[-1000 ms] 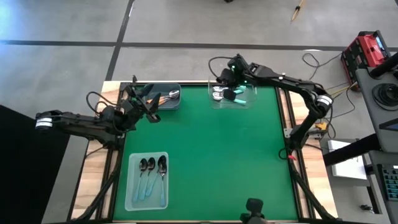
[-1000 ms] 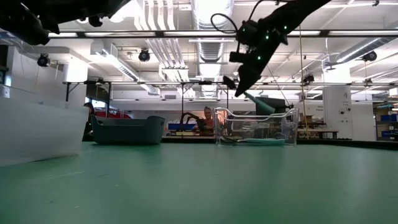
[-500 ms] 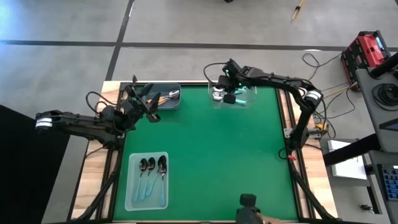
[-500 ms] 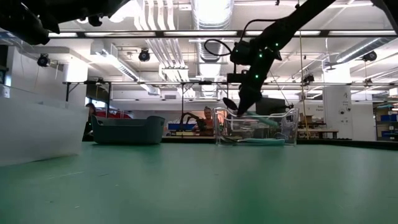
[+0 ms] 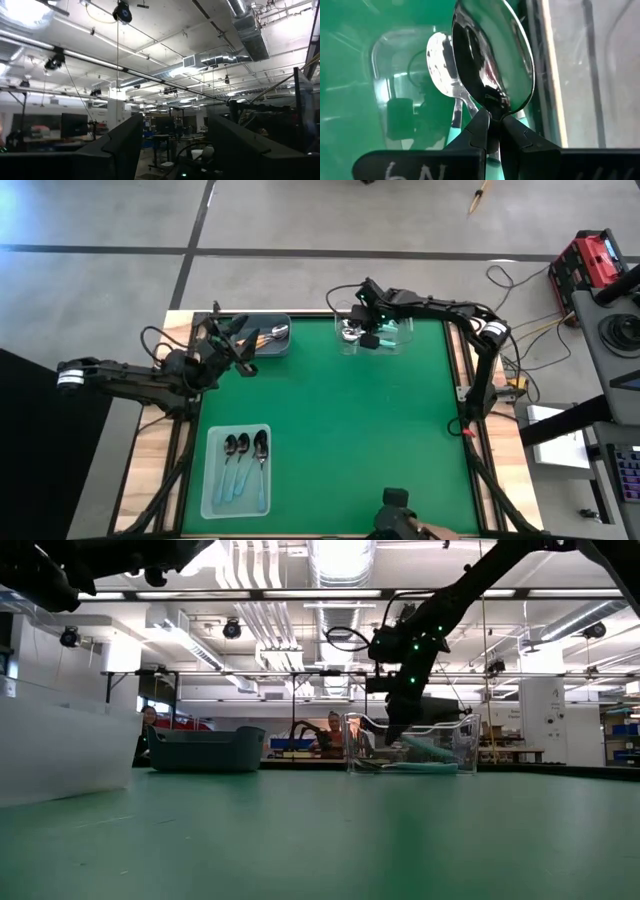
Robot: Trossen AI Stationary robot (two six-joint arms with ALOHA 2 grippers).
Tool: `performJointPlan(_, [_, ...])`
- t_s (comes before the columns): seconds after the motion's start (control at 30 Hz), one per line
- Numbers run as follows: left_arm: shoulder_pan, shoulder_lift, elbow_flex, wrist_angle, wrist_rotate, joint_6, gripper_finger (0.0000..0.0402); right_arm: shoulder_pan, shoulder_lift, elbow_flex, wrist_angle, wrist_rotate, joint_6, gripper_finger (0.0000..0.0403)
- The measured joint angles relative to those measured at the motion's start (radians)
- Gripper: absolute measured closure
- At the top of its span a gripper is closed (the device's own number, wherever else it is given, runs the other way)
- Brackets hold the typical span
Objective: Sort silverware by color (type)
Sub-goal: Put the light blue spoon into the transparent bin
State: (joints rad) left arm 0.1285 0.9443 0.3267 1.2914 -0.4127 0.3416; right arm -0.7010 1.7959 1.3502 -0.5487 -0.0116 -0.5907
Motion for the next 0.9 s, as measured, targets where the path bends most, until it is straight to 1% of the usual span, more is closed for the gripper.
performJointPlan(0.13, [-0.004,0.000,0.000,-0.070,0.009,-0.124,0.0194,0.000,0.023,0.000,-0.001,0.001,-0.012,0.0390])
performJointPlan(0.3, [-0.039,0.000,0.000,-0.300,0.047,-0.282,0.0194,0.000,0.033,0.000,0.000,0.003,-0.012,0.0390])
performJointPlan(0.5, [-0.105,0.002,0.011,-0.503,0.047,-0.426,0.0194,0.000,0.039,0.000,0.000,0.001,-0.012,0.0390])
performJointPlan(0.63, [-0.143,0.003,0.054,-0.710,0.047,-0.513,0.0194,0.000,0.039,0.000,0.000,0.001,-0.012,0.0390])
performJointPlan(0.83, [-0.162,0.003,0.179,-1.089,0.034,-0.623,0.0194,0.000,0.039,0.000,0.000,0.002,-0.012,0.0390])
performJointPlan(0.9, [-0.163,0.003,0.218,-1.190,0.029,-0.643,0.0194,0.000,0.039,0.000,0.001,0.002,-0.012,0.0390])
